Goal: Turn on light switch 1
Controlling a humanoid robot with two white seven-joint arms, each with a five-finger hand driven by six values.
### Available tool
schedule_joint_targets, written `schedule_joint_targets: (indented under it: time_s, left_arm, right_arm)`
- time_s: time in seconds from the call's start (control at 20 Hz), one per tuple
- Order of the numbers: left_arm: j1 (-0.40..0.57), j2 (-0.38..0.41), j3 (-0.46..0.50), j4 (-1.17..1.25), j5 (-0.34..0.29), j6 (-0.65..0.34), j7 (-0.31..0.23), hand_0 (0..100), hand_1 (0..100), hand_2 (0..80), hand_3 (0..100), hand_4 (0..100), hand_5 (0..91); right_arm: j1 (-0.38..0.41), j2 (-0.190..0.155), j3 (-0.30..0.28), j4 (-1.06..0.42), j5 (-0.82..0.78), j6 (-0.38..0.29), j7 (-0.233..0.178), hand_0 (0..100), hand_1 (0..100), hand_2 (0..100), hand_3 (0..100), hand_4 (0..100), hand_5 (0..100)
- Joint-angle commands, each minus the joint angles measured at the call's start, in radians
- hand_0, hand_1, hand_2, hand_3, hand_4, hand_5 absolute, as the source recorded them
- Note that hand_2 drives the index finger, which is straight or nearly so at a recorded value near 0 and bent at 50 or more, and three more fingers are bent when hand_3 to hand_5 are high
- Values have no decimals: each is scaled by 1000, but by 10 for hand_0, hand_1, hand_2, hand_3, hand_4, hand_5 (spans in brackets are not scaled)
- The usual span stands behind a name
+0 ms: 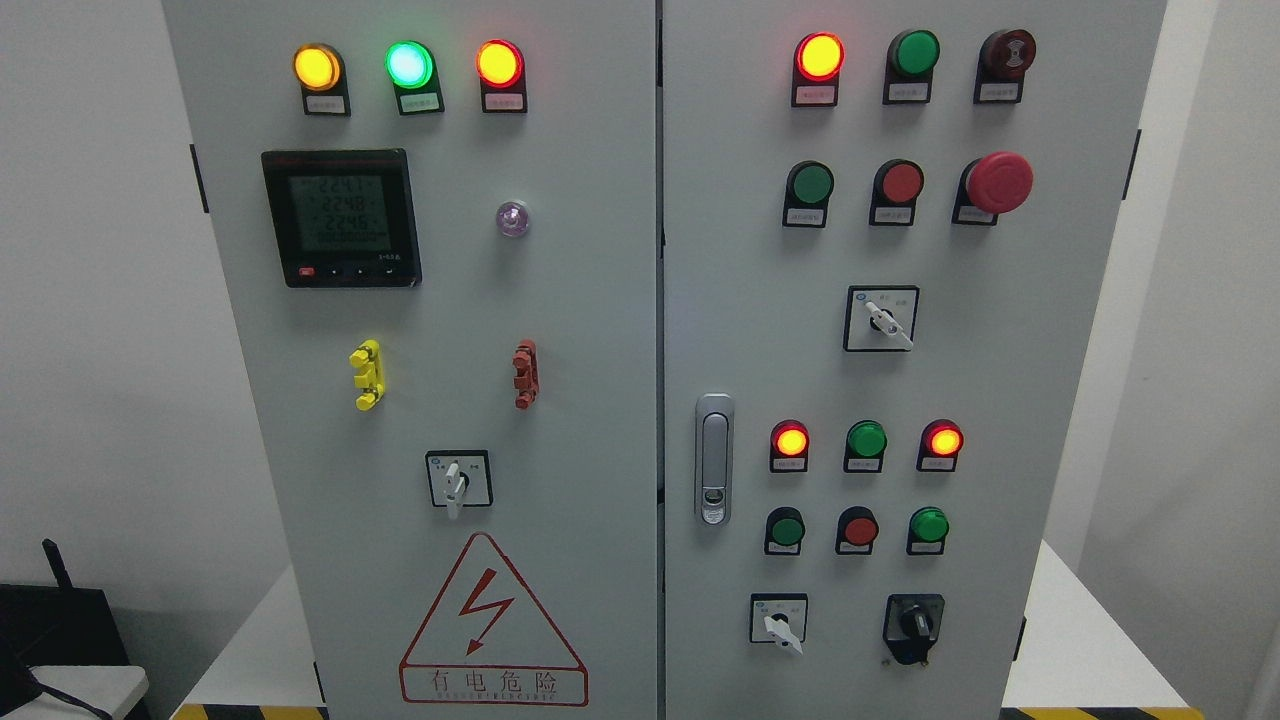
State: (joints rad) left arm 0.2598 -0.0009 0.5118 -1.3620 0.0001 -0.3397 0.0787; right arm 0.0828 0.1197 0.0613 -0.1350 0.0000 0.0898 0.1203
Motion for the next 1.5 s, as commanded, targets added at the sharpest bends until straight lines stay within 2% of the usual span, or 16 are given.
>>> schedule_joint_targets:
  time_s: [0.0, 0.15, 0.55, 0.8, 1.0, 1.35, 1.45]
  left_arm:
    - [-79, -17, -15, -166, 11, -13, -25, 505, 8, 327, 554, 630, 424]
    - [-114, -19, -53, -193, 15, -44, -25, 481, 40, 373, 592, 654, 520]
    - [-161, -30, -197, -285, 8, -36, -14, 336, 142, 404, 606, 664, 548]
    - [-229, -47, -245, -301, -12, -28, -10, 306, 158, 419, 606, 670, 555]
    - [-261, -47, -303, -344, -42, 16, 26, 273, 180, 426, 613, 680, 578]
    - [-297, -47, -407, -364, -49, 76, 98, 186, 265, 463, 650, 702, 612]
    - [-307, -48, -435, -365, -92, 84, 134, 158, 291, 474, 665, 712, 623]
  right_arm:
    - [0, 0, 0, 0, -18, 1, -1, 120, 389, 0, 0, 0, 0]
    - [0, 0, 0, 0, -18, 1, -1, 120, 389, 0, 0, 0, 0]
    - [0, 0, 0, 0, -17, 1, -1, 120, 389, 0, 0, 0, 0]
    - [2, 0, 0, 0, -18, 1, -1, 120, 389, 0, 0, 0, 0]
    - [0, 0, 0, 0, -17, 1, -1, 120, 389, 0, 0, 0, 0]
    - [0, 0, 0, 0, -17, 1, -1, 120, 389, 0, 0, 0, 0]
    - [0, 0, 0, 0, -17, 1, -1, 120, 389, 0, 0, 0, 0]
